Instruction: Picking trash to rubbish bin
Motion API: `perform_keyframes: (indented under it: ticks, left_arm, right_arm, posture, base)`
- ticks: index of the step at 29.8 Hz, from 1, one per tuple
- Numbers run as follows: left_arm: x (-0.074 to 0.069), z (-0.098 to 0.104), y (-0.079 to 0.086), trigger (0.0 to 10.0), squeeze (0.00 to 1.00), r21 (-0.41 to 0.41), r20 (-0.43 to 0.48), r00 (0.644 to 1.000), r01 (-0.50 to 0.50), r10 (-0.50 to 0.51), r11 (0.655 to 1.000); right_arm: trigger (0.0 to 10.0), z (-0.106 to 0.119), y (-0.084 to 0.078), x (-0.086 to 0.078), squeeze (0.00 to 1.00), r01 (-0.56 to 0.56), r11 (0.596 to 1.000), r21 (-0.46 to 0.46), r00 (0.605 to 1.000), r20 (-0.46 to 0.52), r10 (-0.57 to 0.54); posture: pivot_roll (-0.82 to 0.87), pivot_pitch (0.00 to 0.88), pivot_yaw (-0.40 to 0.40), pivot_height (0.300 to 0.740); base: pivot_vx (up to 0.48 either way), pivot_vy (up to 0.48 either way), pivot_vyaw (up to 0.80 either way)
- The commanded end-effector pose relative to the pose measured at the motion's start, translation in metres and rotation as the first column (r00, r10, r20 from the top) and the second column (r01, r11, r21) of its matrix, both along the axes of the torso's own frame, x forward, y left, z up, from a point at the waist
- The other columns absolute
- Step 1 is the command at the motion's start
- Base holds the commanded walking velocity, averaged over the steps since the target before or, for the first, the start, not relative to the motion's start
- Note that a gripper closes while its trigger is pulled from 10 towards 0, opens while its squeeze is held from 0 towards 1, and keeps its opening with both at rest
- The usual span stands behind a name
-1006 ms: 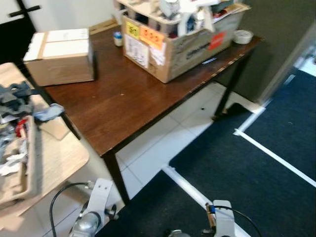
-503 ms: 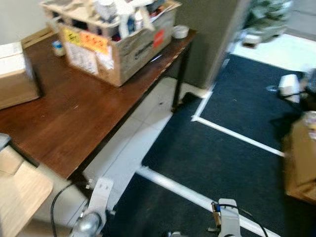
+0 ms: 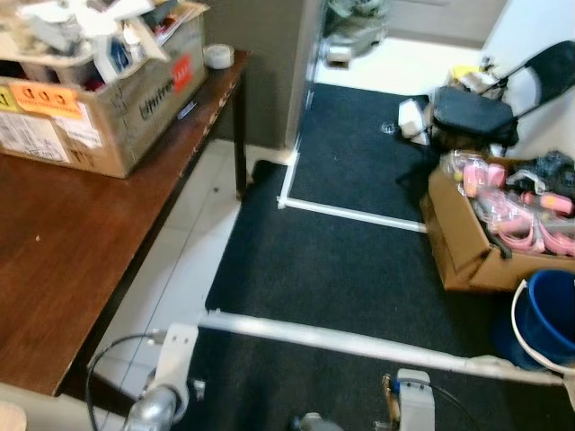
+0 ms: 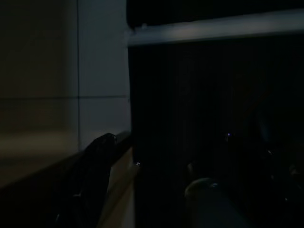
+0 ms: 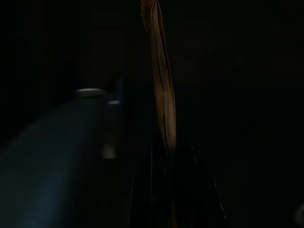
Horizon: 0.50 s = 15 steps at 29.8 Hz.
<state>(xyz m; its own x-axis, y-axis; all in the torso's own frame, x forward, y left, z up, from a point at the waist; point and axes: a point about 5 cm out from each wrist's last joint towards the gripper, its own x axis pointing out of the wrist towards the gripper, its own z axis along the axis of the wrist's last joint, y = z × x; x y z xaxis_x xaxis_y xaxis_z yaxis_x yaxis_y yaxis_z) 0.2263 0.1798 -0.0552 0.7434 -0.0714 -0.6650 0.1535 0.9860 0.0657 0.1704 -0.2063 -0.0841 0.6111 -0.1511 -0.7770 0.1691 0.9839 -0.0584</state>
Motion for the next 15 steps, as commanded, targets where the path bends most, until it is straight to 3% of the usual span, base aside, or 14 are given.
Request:
perform_keyframes:
  ticks: [1,15]
  left_arm:
    - [-0.0064,-0.0048,-0.0012,10.0,0.0,-0.002,-0.03,1.0,0.001,-0.001,1.0]
    - [-0.005,-0.0044,-0.0063,10.0,0.0,-0.006,-0.029,0.999,0.028,-0.028,1.0]
  right_arm:
    - [10.0,-0.0034,-0.0075,-0.0099,0.0,0.019,1.0,-0.012,0.999,-0.035,-0.02]
    - [10.0,-0.0045,-0.0079,-0.0118,0.0,0.025,1.0,-0.013,0.999,-0.046,-0.025]
  posture:
    - [0.04,0.173,0.024,0.74]
    - [0.03,0.167,0.036,0.74]
  base:
    - [0.0,0.0,-0.8]
    - [0.0,0.0,-0.8]
